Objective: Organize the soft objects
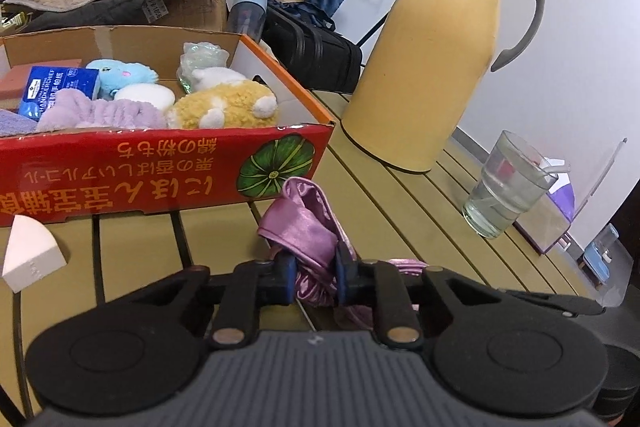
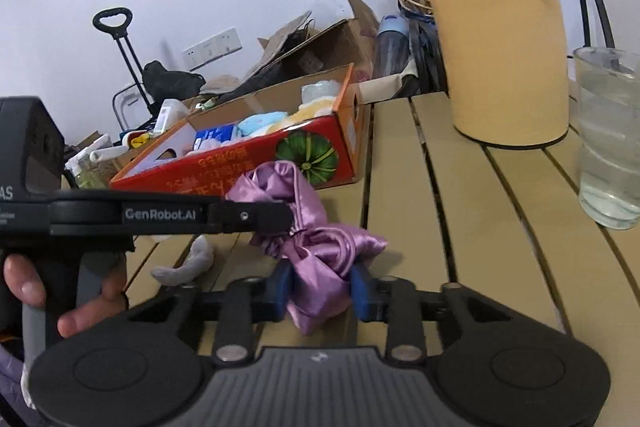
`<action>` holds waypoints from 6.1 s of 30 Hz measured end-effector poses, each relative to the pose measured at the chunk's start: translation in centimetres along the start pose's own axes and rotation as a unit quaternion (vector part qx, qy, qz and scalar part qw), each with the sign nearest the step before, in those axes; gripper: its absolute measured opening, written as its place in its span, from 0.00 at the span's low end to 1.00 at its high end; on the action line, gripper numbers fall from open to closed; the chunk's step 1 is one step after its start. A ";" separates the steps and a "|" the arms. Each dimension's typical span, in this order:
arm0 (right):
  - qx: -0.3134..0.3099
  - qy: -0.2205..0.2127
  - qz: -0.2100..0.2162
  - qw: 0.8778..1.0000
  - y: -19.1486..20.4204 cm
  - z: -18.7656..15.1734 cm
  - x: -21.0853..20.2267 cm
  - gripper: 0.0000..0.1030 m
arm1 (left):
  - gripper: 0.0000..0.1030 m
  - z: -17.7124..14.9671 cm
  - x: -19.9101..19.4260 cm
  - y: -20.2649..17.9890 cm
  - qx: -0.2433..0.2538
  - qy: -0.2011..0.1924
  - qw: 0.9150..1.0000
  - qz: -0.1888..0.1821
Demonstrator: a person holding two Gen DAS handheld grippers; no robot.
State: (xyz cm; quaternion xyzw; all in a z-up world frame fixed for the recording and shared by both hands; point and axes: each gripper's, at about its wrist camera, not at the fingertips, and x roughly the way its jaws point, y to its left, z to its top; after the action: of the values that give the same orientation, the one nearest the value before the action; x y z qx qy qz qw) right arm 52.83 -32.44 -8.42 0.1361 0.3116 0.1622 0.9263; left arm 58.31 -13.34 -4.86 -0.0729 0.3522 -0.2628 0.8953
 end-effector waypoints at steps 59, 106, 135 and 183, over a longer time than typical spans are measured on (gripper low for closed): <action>-0.148 -0.105 0.032 0.983 15.8 -2.4 -23.4 0.75 | 0.61 -12.3 -36.6 -3.1 0.050 -0.201 0.963 0.174; -0.176 0.068 -0.003 0.982 13.4 0.0 8.6 0.56 | 0.53 -1.2 -5.8 9.8 0.015 -0.045 0.986 0.163; -0.107 -0.036 0.042 0.993 14.2 -6.3 -10.3 0.15 | 0.22 -12.5 -26.6 0.3 -0.008 -0.163 0.971 0.173; -0.062 0.033 0.013 0.997 13.1 21.5 22.0 0.44 | 0.57 13.4 -5.9 19.2 -0.011 -0.042 0.977 0.207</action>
State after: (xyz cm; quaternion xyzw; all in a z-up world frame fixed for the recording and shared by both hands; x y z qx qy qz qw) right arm 79.93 -15.25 0.98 0.0772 0.3292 0.1980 0.9200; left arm 71.69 5.34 2.56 -0.0192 0.3243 -0.0649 0.9435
